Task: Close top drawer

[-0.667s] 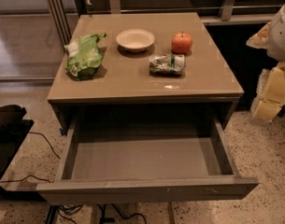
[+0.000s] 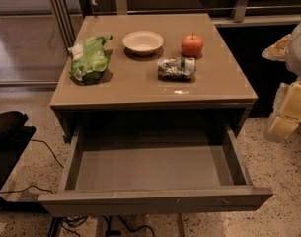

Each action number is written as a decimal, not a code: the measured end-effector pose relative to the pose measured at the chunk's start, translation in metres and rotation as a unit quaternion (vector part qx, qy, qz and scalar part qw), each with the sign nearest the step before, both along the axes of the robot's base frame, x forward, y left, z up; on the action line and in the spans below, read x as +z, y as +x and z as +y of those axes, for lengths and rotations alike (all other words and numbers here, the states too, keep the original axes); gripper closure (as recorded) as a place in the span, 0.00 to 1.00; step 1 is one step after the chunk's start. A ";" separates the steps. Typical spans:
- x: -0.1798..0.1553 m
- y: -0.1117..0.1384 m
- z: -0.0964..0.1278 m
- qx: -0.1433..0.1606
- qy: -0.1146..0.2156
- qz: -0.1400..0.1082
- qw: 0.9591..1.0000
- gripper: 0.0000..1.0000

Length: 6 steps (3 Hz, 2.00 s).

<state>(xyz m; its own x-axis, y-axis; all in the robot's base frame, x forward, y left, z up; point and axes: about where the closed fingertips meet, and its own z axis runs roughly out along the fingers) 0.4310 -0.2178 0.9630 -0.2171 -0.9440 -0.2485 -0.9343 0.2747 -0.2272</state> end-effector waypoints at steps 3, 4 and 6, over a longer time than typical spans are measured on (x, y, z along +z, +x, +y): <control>-0.083 -0.065 0.016 0.027 0.128 -0.014 0.991 0.67; -0.082 -0.064 0.019 0.032 0.128 -0.013 0.991 0.91; -0.118 -0.070 0.028 0.025 0.139 0.005 0.990 1.00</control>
Offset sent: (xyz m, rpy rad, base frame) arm -0.1004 0.0399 -0.1232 0.4721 -0.0812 0.1335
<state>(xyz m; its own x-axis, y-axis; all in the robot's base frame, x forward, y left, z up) 0.3614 -0.1895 0.8452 -0.1759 -0.8494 -0.4976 -0.9501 0.2788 -0.1401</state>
